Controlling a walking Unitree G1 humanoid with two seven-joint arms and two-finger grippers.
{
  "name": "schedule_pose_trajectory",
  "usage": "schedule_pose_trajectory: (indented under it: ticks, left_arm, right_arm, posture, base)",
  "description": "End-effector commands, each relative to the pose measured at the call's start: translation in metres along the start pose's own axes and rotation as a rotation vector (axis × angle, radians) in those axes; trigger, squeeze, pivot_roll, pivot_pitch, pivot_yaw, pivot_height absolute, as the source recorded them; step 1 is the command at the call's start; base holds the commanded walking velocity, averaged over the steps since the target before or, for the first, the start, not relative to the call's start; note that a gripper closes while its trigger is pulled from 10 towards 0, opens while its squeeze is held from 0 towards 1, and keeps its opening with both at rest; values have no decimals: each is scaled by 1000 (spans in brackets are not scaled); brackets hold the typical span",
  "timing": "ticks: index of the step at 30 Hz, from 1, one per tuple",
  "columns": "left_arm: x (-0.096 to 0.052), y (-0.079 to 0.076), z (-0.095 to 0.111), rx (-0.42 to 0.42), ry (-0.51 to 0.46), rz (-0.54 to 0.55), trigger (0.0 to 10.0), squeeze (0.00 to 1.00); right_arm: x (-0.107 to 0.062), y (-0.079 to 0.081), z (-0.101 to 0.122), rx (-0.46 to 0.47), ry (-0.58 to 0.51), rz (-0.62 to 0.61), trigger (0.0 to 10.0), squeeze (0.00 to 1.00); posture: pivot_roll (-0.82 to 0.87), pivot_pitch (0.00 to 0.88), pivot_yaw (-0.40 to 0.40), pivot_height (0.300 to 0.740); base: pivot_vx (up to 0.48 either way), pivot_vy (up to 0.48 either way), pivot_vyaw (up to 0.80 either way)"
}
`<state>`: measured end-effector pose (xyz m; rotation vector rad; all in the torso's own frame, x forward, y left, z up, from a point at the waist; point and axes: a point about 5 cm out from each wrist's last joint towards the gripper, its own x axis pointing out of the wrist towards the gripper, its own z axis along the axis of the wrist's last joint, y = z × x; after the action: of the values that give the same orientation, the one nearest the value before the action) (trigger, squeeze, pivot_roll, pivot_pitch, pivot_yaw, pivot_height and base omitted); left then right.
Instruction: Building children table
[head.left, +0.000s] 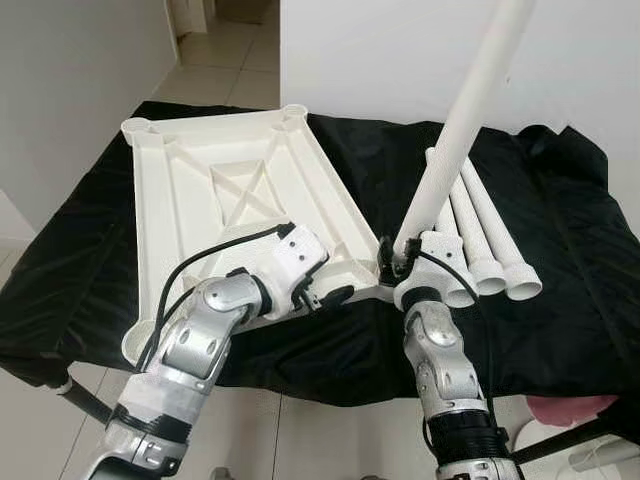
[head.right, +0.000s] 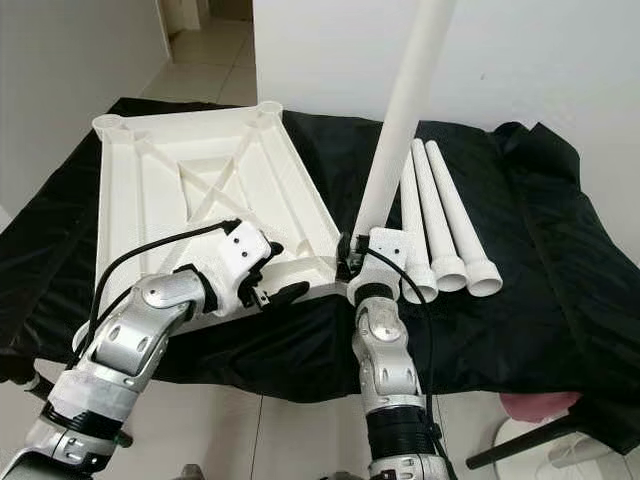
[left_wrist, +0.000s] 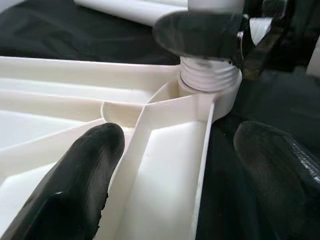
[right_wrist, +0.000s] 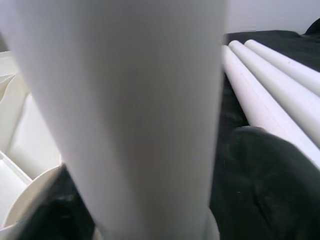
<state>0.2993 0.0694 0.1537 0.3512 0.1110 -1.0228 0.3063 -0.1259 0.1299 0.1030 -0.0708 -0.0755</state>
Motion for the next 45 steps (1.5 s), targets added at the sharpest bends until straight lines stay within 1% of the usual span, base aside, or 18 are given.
schedule_pose_trajectory:
  ticks: [1, 2, 3, 4, 6, 8, 14, 18, 21, 23, 30, 33, 34, 35, 36, 37, 38, 45]
  left_arm:
    - [0, 13, 1, 2, 1, 209, 10000, 0]
    - [1, 16, 1, -6, 6, 221, 10000, 0]
    - [1, 16, 1, -6, 6, 221, 10000, 0]
    - [1, 19, 0, -18, 16, 236, 10000, 0]
    - [2, 21, -2, -24, 30, 254, 10000, 0]
    - [3, 29, -7, -51, 62, 299, 10000, 0]
    - [4, 36, -14, -67, 113, 338, 10000, 0]
    - [1, 51, -29, -120, 212, 454, 10000, 0]
    - [0, 55, -31, -128, 229, 474, 10000, 0]
    - [-3, 61, -36, -149, 259, 513, 10000, 0]
    - [-7, 68, -42, -146, 305, 544, 10000, 0]
    - [-7, 68, -43, -140, 305, 543, 10000, 0]
    - [-8, 69, -43, -147, 308, 547, 8549, 0]
    - [-8, 69, -43, -153, 311, 550, 8549, 0]
    - [-8, 70, -43, -157, 311, 555, 1647, 0]
    - [-8, 70, -43, -157, 311, 555, 1647, 0]
    - [-8, 71, -43, -162, 312, 559, 0, 0]
    - [-7, 73, -41, -160, 301, 561, 0, 0]
  right_arm:
    - [-2, 0, 0, -16, 3, 11, 10000, 1000]
    - [-2, 1, 1, -22, -5, 28, 10000, 133]
    - [-2, 1, 1, -22, -5, 28, 10000, 133]
    - [-4, 2, 3, -20, -17, 52, 10000, 0]
    - [-4, 2, 4, -19, -23, 54, 10000, 0]
    - [-5, 0, 6, -22, -32, 60, 10000, 0]
    - [-3, -2, 7, -27, -36, 54, 10000, 0]
    - [-2, -2, 10, -23, -46, 56, 10000, 0]
    - [-2, -2, 10, -22, -46, 56, 10000, 0]
    - [-3, -1, 10, -21, -46, 55, 10000, 0]
    - [-2, -3, 11, -23, -44, 48, 10000, 0]
    - [-1, -4, 11, -25, -46, 46, 10000, 0]
    - [-1, -4, 11, -27, -46, 45, 10000, 0]
    - [-1, -5, 11, -28, -47, 44, 10000, 0]
    - [0, -5, 12, -28, -49, 42, 10000, 0]
    - [0, -5, 12, -28, -49, 42, 10000, 0]
    - [0, -6, 12, -28, -50, 41, 10000, 0]
    - [2, -11, 15, -31, -61, 17, 10000, 0]
  posture:
    - [-3, 0, -48, 740]
    - [-3, 0, -49, 740]
    - [-3, 0, -49, 740]
    - [-5, 0, -49, 740]
    - [-6, 0, -50, 740]
    - [-7, 0, -50, 740]
    - [-8, 0, -49, 740]
    - [-12, 0, -47, 740]
    - [-12, 0, -47, 740]
    - [-14, 0, -45, 740]
    - [-18, 0, -45, 740]
    - [-18, 0, -45, 740]
    - [-19, 0, -45, 740]
    - [-19, 0, -45, 740]
    - [-19, 0, -45, 740]
    - [-19, 0, -45, 740]
    - [-21, 0, -44, 740]
    - [-21, 0, -38, 740]
  base:
    - [0, 0, 0]
    - [0, 0, 0]
    - [0, 0, 0]
    - [0, 0, 0]
    - [0, 0, 0]
    - [0, 0, 0]
    - [0, 0, 0]
    - [0, 0, 0]
    - [0, 0, 0]
    - [0, 0, 0]
    - [0, 0, 0]
    - [0, 0, 0]
    - [0, 0, 0]
    - [0, 0, 0]
    - [0, 0, 0]
    - [0, 0, 0]
    - [0, 0, 0]
    - [0, 0, 0]
